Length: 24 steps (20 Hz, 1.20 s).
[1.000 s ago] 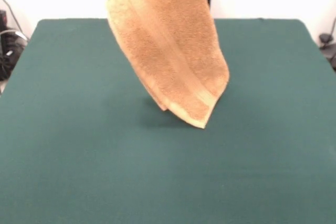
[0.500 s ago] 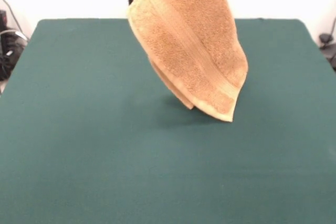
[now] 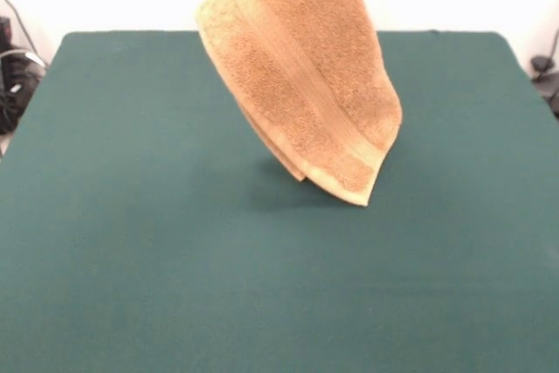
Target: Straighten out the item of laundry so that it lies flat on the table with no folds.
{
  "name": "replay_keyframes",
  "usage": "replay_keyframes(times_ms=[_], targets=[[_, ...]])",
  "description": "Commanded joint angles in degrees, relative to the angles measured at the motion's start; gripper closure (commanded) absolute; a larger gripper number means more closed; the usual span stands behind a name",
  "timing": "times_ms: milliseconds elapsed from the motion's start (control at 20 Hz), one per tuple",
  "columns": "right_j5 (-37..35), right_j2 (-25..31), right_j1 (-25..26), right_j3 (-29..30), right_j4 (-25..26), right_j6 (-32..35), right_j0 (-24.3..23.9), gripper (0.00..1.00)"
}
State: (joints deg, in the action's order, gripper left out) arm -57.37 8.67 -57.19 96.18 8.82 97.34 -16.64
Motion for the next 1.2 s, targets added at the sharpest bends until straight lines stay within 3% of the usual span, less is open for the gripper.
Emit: replay_keyframes(times_ms=[50, 750, 1200], targets=[[2.8, 0.3, 2.7, 3.2, -3.2, 13.0, 4.0, 1.0], [3.7, -0.8, 3.9, 2.9, -5.9, 13.9, 7.8, 1.0], [3.4, -1.5, 3.7, 3.1, -6.9, 12.5, 7.8, 1.0]])
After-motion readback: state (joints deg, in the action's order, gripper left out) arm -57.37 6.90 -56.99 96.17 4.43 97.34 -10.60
